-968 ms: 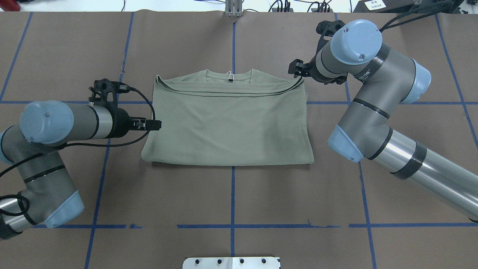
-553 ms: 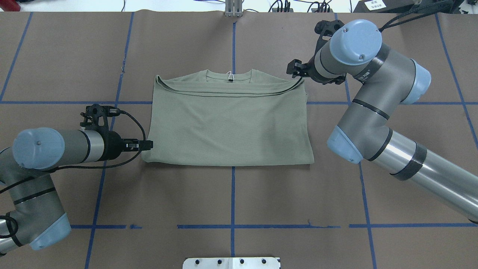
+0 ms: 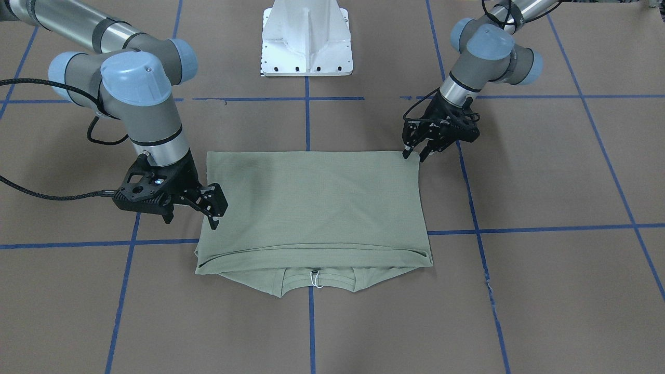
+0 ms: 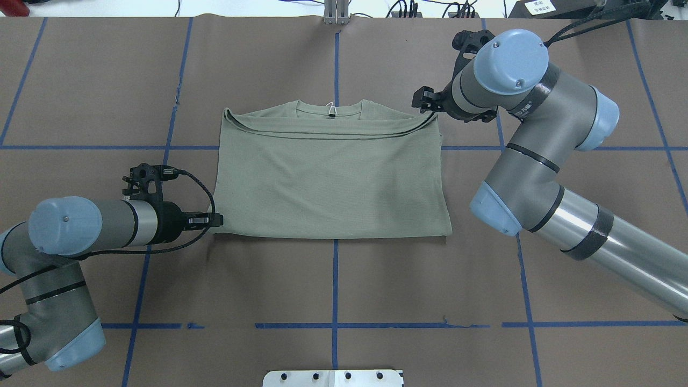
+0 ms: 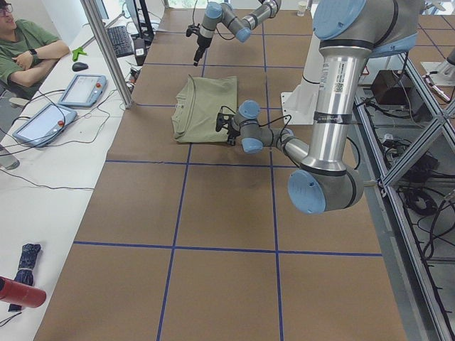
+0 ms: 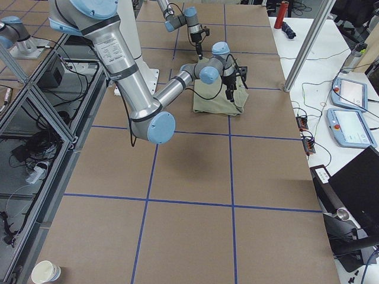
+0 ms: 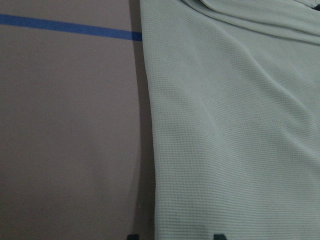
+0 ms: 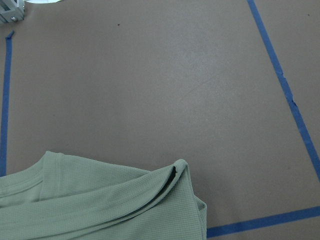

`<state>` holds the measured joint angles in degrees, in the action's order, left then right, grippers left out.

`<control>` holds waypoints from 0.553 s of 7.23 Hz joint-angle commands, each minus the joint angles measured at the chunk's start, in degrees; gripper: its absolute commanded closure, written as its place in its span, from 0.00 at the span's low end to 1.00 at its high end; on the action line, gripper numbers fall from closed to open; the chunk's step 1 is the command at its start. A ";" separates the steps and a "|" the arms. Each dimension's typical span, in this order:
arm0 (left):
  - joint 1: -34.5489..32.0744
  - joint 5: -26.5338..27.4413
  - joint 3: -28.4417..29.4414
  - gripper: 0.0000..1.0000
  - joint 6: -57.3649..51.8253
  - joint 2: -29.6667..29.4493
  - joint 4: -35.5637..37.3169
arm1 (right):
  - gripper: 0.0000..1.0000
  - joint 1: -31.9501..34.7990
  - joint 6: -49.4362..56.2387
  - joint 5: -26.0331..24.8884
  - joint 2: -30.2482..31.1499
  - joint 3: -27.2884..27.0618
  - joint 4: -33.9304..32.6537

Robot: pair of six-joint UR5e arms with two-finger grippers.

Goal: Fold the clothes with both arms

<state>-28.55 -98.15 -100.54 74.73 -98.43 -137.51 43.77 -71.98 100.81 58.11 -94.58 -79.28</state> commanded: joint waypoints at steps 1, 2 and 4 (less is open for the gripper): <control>0.24 -0.03 0.08 0.82 0.94 -0.01 -0.03 | 0.00 -0.01 0.00 0.00 0.07 0.01 0.00; 0.77 0.06 0.08 1.00 0.95 -0.01 -0.03 | 0.00 -0.01 0.00 0.00 0.16 0.01 0.00; 1.04 3.04 0.00 1.00 0.33 0.42 0.05 | 0.00 -0.09 0.00 -0.09 0.25 0.01 0.00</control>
<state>-27.70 -96.56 -100.48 75.39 -98.29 -137.49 43.73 -71.98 100.79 58.31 -94.57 -79.28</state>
